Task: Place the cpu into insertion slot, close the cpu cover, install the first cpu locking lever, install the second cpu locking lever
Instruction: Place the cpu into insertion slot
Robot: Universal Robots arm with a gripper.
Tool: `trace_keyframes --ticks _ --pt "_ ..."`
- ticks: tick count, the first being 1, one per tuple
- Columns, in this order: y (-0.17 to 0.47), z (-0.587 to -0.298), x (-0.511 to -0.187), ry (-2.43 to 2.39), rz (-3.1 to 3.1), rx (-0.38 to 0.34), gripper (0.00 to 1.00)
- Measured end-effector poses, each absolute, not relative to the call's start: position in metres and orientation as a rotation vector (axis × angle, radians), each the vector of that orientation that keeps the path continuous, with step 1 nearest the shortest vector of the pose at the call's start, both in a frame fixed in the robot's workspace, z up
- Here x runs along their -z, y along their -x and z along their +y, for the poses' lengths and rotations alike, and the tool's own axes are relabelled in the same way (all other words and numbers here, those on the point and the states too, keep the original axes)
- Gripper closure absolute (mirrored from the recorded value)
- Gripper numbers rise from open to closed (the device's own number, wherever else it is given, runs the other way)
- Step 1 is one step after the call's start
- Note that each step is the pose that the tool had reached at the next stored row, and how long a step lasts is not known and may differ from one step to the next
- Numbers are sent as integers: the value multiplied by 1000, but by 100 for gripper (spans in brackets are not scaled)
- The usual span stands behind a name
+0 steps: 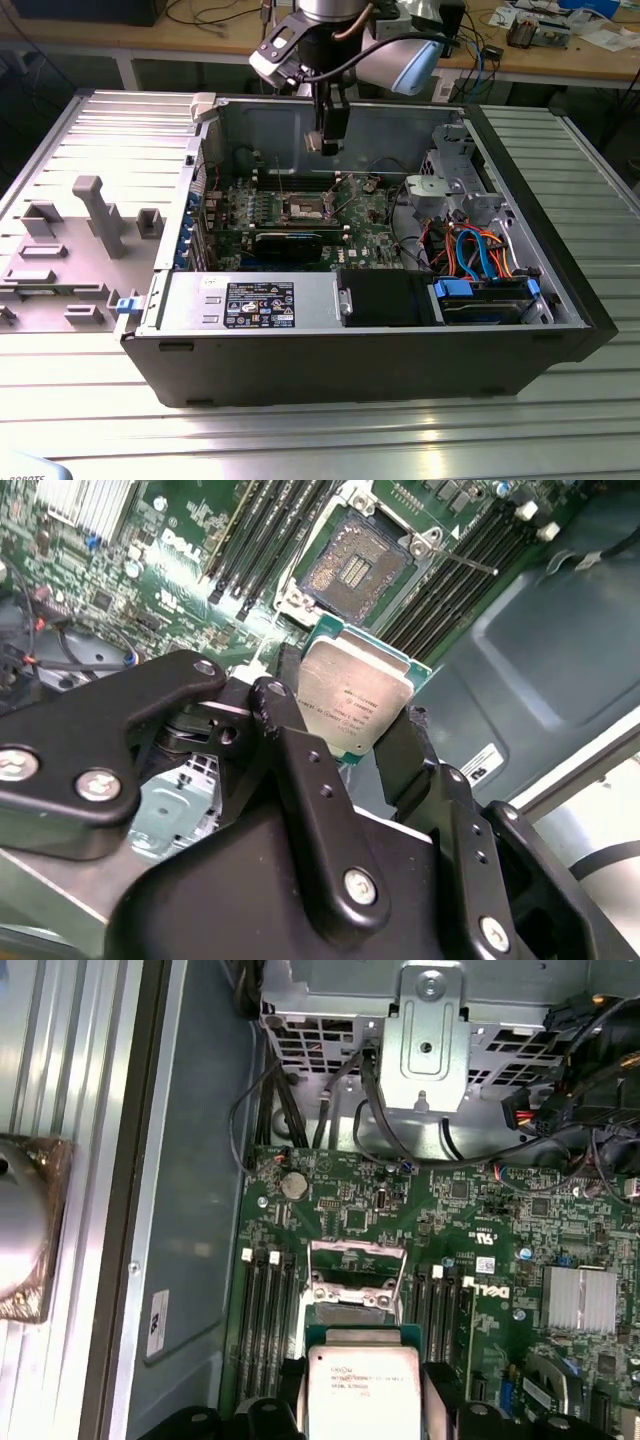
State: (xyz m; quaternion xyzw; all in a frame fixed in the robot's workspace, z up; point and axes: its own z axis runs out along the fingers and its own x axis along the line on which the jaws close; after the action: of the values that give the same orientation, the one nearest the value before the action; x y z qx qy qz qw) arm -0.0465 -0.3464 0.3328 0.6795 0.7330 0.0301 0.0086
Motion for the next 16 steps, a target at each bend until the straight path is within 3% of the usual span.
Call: trace_keyframes --ticks 16 --pt "47 -346 -332 -2172 2242 -93 46"
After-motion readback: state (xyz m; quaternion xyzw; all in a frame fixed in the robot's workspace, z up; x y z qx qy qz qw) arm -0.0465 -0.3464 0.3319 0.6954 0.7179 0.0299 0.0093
